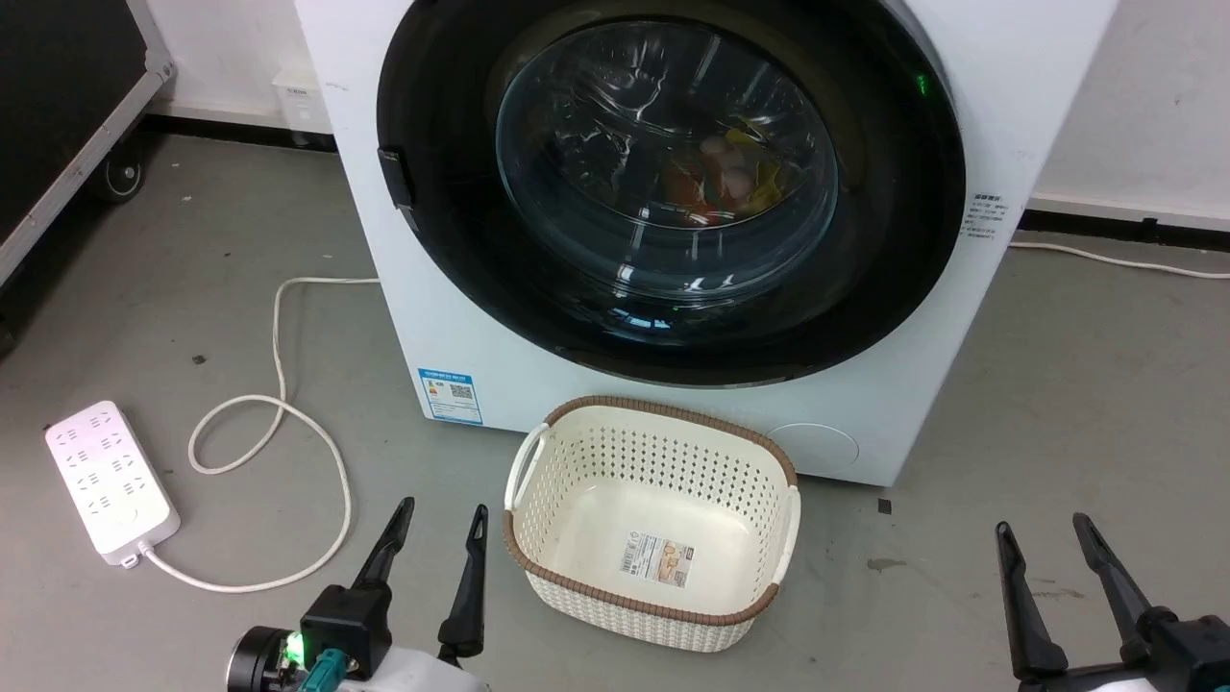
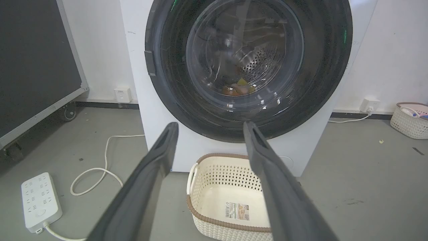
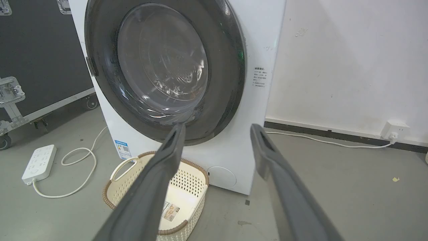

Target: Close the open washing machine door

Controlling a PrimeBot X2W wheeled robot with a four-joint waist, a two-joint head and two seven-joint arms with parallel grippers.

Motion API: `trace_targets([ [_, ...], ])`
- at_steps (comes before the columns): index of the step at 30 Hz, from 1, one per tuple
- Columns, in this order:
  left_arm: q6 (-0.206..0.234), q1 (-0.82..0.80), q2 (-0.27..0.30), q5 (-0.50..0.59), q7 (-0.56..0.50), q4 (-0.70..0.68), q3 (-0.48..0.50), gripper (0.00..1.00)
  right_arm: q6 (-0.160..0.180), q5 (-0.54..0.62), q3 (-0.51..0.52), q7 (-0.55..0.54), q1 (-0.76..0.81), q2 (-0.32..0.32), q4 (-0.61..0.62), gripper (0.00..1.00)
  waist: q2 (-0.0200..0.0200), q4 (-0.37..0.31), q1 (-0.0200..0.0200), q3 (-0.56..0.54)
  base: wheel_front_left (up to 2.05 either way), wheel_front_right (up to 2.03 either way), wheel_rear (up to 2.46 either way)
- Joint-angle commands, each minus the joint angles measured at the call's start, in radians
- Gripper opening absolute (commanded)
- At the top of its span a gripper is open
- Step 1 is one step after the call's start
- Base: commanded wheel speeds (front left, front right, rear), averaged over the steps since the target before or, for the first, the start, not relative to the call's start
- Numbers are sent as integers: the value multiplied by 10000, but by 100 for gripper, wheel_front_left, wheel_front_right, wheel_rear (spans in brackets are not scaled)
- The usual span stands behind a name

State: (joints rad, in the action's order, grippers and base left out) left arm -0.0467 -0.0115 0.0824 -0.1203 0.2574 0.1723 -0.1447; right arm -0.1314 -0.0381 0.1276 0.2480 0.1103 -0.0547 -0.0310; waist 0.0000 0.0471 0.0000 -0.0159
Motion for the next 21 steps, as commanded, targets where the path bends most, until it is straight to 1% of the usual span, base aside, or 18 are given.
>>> trace_targets([
  [1,-49,-98,23,-61,44,1,-11,100,7,-84,-8,5,122,43,-45,100,0,9,0,4,0,0,0],
  [2,-38,0,-12,-63,-12,-4,-8,0,-2,-40,-13,0,-1,0,-23,0,0,12,1,6,0,0,0],
  [21,25,15,-62,99,-336,-219,178,0,-1,12,-172,-311,-141,4,20,0,0,-50,0,26,0,0,0],
])
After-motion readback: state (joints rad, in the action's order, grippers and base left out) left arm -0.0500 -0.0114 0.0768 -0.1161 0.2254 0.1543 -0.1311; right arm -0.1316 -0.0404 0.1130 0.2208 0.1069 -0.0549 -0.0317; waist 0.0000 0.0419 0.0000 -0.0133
